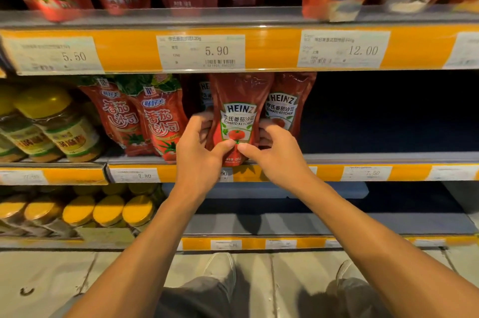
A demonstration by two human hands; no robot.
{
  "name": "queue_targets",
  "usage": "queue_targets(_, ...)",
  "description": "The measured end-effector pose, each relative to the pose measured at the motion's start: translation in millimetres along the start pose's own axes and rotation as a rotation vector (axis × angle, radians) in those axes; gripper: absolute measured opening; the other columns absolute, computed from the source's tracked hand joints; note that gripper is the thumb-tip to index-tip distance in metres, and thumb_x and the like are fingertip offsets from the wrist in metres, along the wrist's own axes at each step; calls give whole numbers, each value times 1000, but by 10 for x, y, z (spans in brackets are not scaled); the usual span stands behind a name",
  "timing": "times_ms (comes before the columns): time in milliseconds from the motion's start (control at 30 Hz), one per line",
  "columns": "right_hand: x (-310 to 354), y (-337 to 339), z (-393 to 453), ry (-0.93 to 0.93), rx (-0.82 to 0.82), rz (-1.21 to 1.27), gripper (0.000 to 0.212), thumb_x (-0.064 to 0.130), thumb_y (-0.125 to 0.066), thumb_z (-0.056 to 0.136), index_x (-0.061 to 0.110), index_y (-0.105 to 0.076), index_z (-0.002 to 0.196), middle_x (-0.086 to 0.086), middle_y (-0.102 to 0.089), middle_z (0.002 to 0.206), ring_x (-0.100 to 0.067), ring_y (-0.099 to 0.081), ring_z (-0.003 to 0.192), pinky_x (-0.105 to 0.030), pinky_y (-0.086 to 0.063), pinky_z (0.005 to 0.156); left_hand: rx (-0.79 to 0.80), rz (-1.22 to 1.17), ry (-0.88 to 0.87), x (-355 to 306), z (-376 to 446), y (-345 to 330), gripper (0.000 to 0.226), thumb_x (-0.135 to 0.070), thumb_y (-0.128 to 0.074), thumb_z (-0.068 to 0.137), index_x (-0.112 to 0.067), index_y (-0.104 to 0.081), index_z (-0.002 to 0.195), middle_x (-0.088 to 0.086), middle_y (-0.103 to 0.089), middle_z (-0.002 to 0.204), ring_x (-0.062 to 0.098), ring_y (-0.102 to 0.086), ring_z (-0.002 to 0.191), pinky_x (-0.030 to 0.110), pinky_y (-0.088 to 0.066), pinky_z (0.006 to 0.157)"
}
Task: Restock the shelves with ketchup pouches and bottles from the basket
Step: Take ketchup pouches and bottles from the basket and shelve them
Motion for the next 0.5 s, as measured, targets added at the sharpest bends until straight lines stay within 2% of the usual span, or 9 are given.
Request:
queue_targets(67, -4, -31, 26, 10, -54, -22, 29, 25, -78, 86, 28, -67, 113, 29, -64, 94, 18, -61, 92, -1, -46, 71, 23, 17, 7, -19, -20, 29, 41, -4, -76, 84, -20, -54, 115, -16, -65, 108, -8, -64, 103, 9, -50, 83)
queue_targets(133, -8, -80, 39, 4, -132, -55, 27, 28, -77, 86, 26, -69, 112, 27, -66, 91, 10, -64, 90, -6, -48, 72, -13, 122, 22, -19, -83, 91, 40, -13, -74, 89, -20, -55, 123, -16, -63, 113, -9, -60, 106, 9, -48, 89)
queue_targets(200, -8, -130, 70, -18, -188, -93, 24, 31, -77, 86, 25, -71, 108, 19, -70, 92, -1, -67, 89, -22, -56, 76, -60, 301, 48, 23, -191, 205, 45, -23, -74, 90, -20, -55, 131, -13, -62, 120, -4, -56, 112, 15, -45, 95)
queue_targets(300, 4, -188, 126, -69, -199, -77, 19, 31, -78, 85, 28, -69, 101, 15, -72, 89, -11, -70, 87, -40, -60, 79, 61, 662, 7, 120, -373, 372, 51, -31, -74, 88, -21, -56, 134, -4, -62, 127, 14, -54, 120, 33, -45, 101)
queue_targets(400, 11, -262, 142, -66, -191, -122, 23, 31, -78, 85, 27, -69, 106, 17, -69, 88, -13, -69, 91, -39, -58, 84, 196, 895, -92, 199, -439, 435, 45, -28, -75, 87, -14, -62, 127, 2, -63, 122, 25, -53, 117, 41, -44, 97)
queue_targets(500, 35, -364, 149, -72, -169, -142, 31, 31, -78, 85, 24, -69, 114, 16, -69, 90, -16, -68, 95, -33, -56, 82, 214, 945, -155, 236, -441, 442, 39, -21, -77, 85, -11, -65, 120, 4, -64, 118, 27, -54, 111, 44, -49, 93)
Point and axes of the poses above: each hand's wrist, its own z-axis towards the middle knuckle, its own y-axis out of the back of the hand, x = y × z, the point moved 1 cm from there along z, towards the middle knuckle
